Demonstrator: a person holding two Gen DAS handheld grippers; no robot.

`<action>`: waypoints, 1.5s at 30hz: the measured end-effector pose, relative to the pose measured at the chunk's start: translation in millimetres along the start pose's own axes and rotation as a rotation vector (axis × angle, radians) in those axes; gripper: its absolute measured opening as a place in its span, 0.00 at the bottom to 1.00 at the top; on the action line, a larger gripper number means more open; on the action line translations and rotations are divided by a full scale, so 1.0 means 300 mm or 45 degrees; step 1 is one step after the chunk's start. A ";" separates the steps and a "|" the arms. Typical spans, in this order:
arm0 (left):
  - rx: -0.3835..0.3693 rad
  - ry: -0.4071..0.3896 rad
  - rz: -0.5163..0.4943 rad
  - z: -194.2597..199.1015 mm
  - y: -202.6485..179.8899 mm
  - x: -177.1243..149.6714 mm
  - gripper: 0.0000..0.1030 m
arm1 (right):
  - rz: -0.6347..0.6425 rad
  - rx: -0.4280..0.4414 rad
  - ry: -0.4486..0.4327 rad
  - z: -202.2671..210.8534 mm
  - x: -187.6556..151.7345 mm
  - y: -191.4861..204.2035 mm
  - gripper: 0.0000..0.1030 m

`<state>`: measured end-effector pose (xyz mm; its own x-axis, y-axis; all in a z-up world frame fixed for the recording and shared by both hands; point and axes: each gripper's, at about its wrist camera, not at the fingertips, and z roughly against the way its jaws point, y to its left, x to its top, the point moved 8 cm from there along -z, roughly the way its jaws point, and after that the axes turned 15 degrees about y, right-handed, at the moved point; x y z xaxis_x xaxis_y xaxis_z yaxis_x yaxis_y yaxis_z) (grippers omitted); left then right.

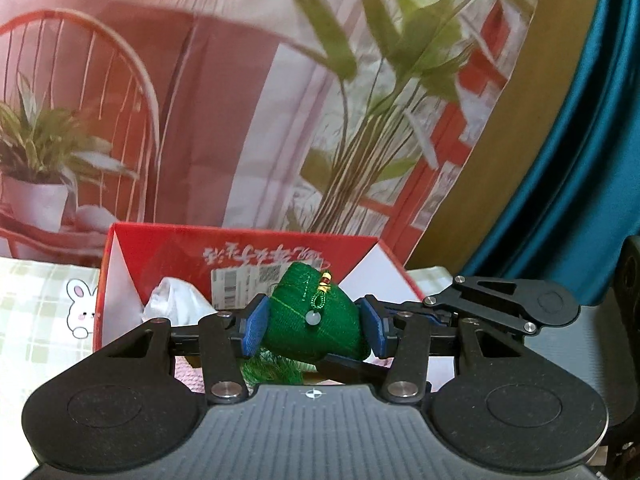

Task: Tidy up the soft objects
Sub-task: 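Lift the green pouch with both grippers and carry it over the red box, then lower the green pouch into the box and open both grippers, then move both grippers to the orange floral quilted cloth and close on it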

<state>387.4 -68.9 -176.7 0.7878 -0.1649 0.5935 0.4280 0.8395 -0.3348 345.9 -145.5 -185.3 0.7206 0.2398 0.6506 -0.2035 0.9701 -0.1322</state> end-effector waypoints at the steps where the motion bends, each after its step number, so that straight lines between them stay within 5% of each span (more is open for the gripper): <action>1: -0.005 0.010 -0.002 -0.008 -0.002 -0.001 0.50 | -0.004 -0.001 0.011 -0.014 -0.002 -0.005 0.34; 17: 0.147 0.041 -0.023 0.034 0.035 -0.041 0.51 | -0.178 -0.134 0.075 -0.013 -0.070 -0.126 0.41; 26: 0.194 0.061 -0.014 0.146 0.055 -0.153 0.51 | -0.262 -0.174 0.039 0.111 -0.149 -0.088 0.58; 34: 0.204 0.129 0.009 0.189 0.049 -0.279 0.51 | -0.355 -0.161 0.002 0.210 -0.244 -0.021 0.84; 45: 0.125 0.244 0.095 0.137 0.058 -0.418 0.51 | -0.396 -0.154 0.120 0.159 -0.430 0.106 0.89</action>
<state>278.0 -12.2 -226.9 0.8894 -0.1877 0.4168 0.3274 0.8979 -0.2942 214.8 -147.3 -237.8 0.7949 -0.0713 0.6025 0.1115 0.9933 -0.0296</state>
